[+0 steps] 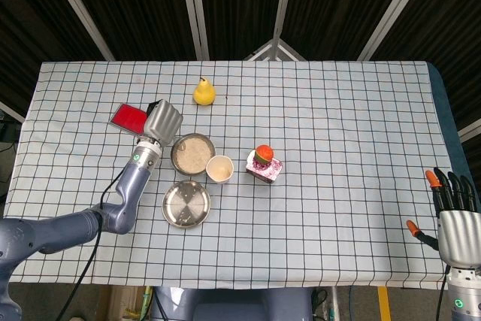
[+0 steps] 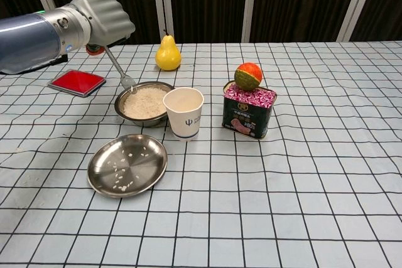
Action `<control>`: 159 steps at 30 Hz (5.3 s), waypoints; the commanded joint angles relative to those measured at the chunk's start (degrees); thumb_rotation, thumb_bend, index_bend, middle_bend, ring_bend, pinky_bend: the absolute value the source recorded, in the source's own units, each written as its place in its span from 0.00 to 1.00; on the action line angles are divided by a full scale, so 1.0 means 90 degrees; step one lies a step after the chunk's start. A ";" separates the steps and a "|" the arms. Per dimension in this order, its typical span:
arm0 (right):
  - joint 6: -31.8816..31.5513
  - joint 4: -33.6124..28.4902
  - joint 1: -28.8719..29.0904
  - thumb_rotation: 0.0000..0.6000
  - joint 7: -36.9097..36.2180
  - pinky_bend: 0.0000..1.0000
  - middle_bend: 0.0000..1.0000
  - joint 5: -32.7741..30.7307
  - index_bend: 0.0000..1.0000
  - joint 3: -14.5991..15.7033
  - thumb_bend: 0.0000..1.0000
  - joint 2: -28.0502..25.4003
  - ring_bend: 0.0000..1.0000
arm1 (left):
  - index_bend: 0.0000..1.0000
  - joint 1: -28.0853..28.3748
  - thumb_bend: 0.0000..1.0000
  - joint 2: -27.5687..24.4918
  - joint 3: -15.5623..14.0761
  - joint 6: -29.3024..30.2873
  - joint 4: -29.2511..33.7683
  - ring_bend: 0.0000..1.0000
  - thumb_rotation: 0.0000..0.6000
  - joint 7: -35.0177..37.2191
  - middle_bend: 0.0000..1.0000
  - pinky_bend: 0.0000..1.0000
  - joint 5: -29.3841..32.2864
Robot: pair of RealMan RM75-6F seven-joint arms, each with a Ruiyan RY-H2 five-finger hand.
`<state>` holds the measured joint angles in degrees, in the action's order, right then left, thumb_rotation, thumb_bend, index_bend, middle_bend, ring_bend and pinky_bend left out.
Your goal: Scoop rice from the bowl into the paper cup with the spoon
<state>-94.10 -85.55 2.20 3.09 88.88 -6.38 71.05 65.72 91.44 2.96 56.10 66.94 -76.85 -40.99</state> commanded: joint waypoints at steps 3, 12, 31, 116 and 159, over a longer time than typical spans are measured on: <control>0.0000 -0.0003 -0.0001 1.00 0.0001 0.00 0.10 -0.0001 0.05 0.0000 0.18 -0.0002 0.00 | 0.55 0.0104 0.48 0.0183 -0.0241 -0.0083 -0.0385 1.00 1.00 -0.0066 1.00 1.00 -0.0498; -0.0020 0.0003 -0.0005 1.00 -0.0004 0.00 0.10 0.0008 0.05 -0.0004 0.18 0.0007 0.00 | 0.55 0.0186 0.48 0.0356 -0.0446 -0.0292 -0.0707 1.00 1.00 -0.0007 1.00 1.00 -0.1109; -0.0029 0.0007 -0.0006 1.00 -0.0005 0.00 0.10 0.0017 0.05 -0.0007 0.18 0.0014 0.00 | 0.55 0.0003 0.48 0.0383 -0.0610 -0.0540 -0.0273 1.00 1.00 0.0121 1.00 1.00 -0.1506; 0.0113 -0.0122 0.0010 1.00 0.0131 0.00 0.10 -0.0063 0.05 0.0012 0.18 -0.0063 0.00 | 0.56 -0.1324 0.48 0.0303 0.0879 0.1439 0.1263 1.00 1.00 0.1970 1.00 1.00 0.0101; 0.0073 -0.0102 0.0000 1.00 0.0074 0.00 0.10 -0.0048 0.05 0.0005 0.18 -0.0047 0.00 | 0.55 -0.0314 0.48 0.0606 0.0842 0.1140 0.1576 1.00 1.00 0.0782 1.00 1.00 -0.0054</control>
<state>-93.44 -86.47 2.20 3.76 88.45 -6.33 70.63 62.78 97.03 10.85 66.54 81.23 -69.79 -41.09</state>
